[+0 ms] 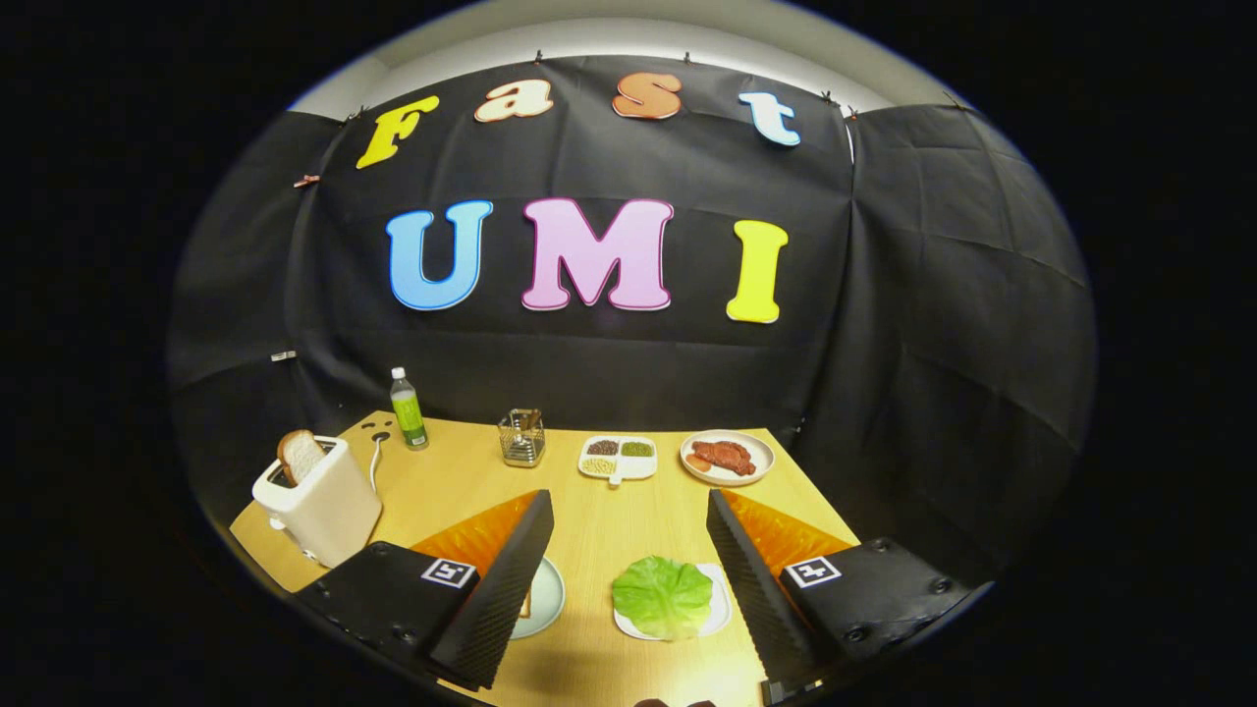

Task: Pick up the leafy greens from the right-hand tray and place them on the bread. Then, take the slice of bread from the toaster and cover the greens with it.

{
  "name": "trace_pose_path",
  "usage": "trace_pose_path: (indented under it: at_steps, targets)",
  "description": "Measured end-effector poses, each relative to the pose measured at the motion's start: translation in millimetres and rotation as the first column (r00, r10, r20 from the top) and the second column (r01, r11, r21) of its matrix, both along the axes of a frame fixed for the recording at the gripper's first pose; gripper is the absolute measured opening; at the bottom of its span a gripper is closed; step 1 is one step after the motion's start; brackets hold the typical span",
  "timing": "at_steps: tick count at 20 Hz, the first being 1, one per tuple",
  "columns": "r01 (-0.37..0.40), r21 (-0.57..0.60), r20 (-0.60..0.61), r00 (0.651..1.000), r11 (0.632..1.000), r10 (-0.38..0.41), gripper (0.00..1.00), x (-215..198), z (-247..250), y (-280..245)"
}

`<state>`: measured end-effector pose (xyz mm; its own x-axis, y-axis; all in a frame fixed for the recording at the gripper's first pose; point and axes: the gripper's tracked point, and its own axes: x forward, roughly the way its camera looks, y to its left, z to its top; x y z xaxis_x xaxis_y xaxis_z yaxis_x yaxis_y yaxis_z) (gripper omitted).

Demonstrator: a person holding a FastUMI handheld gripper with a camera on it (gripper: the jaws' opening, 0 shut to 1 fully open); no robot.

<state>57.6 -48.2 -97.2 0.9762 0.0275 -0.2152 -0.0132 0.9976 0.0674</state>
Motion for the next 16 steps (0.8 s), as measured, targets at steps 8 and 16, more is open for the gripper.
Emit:
trace_pose_path:
  at_steps: [8,16]
  targets:
    - [-0.030,-0.014,-0.187,0.982,0.999,0.026,0.98,26,-76,-13]
    - [-0.059,0.010,-0.415,0.908,0.998,0.057,0.98,48,-169,-30]
